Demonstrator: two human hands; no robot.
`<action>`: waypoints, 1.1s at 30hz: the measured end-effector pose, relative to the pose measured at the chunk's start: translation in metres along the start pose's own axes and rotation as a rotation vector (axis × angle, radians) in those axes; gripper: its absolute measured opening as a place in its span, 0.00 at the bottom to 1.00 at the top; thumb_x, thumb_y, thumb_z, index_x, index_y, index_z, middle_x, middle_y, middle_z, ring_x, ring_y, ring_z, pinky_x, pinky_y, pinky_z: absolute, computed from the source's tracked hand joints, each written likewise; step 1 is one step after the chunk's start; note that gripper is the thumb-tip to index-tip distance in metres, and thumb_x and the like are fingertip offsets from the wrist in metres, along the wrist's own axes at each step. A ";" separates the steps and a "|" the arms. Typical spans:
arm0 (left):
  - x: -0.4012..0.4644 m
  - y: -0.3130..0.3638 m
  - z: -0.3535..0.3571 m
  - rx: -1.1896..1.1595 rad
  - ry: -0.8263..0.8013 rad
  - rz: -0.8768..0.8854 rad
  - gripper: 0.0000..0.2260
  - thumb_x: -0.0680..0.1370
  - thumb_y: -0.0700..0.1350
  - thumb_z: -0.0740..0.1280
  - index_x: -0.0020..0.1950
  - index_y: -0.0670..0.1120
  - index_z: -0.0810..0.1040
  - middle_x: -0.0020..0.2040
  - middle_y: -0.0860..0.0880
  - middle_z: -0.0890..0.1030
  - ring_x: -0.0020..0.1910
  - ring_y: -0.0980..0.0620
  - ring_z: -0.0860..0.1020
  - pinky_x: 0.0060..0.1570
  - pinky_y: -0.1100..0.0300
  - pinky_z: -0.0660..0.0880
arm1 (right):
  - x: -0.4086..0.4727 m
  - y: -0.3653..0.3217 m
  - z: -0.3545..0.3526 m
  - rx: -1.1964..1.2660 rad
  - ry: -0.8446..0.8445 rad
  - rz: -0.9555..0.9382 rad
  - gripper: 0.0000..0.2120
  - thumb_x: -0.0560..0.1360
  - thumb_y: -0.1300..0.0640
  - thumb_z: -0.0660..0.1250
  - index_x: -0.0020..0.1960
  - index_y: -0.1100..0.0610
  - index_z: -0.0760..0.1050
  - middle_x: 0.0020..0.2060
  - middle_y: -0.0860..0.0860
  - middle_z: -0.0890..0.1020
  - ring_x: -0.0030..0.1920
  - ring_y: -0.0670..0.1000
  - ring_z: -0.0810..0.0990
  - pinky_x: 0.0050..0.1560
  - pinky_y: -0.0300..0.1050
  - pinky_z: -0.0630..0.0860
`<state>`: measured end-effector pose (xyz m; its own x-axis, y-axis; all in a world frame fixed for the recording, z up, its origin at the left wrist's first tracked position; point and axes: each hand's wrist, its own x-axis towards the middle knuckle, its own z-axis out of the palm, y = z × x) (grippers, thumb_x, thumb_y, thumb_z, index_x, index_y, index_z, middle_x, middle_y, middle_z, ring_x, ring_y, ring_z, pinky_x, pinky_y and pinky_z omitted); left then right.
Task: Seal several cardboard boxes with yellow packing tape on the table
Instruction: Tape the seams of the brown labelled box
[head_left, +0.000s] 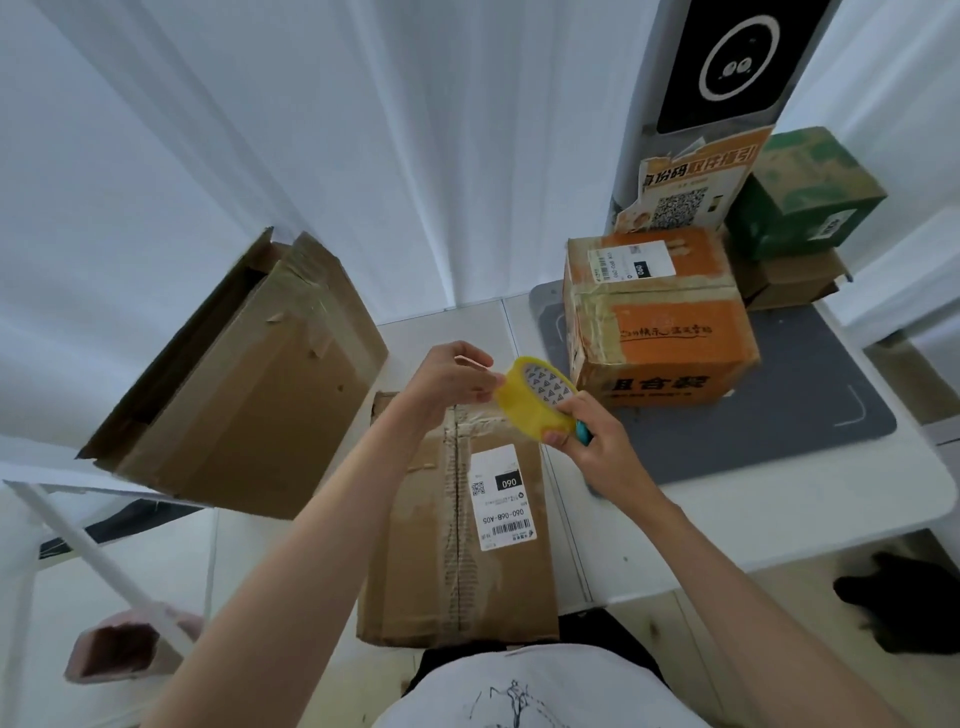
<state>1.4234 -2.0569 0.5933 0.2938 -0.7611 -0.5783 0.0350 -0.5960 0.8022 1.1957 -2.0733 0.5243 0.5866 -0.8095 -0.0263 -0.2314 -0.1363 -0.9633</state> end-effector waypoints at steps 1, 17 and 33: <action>0.005 -0.002 0.007 0.046 -0.007 -0.006 0.15 0.72 0.36 0.79 0.55 0.38 0.78 0.50 0.42 0.80 0.40 0.50 0.83 0.41 0.61 0.83 | -0.006 0.005 -0.003 0.015 0.007 0.025 0.06 0.76 0.55 0.73 0.51 0.50 0.76 0.47 0.41 0.75 0.49 0.46 0.75 0.49 0.39 0.72; 0.015 -0.078 0.062 0.345 0.110 -0.019 0.12 0.81 0.51 0.68 0.59 0.44 0.80 0.54 0.49 0.81 0.51 0.54 0.78 0.43 0.65 0.71 | -0.041 0.128 -0.010 -0.467 0.187 0.414 0.12 0.75 0.58 0.75 0.57 0.58 0.80 0.53 0.49 0.75 0.56 0.52 0.68 0.51 0.46 0.69; 0.011 -0.106 0.036 0.363 0.327 0.097 0.02 0.78 0.45 0.69 0.49 0.49 0.83 0.49 0.50 0.83 0.46 0.58 0.79 0.40 0.70 0.71 | -0.100 0.164 0.035 -0.748 0.054 0.606 0.11 0.74 0.70 0.66 0.54 0.61 0.71 0.51 0.58 0.73 0.49 0.61 0.74 0.43 0.49 0.66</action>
<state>1.3886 -2.0119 0.4967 0.5654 -0.7320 -0.3802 -0.3251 -0.6214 0.7129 1.1264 -1.9944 0.3596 0.1728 -0.8850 -0.4324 -0.9288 -0.0003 -0.3705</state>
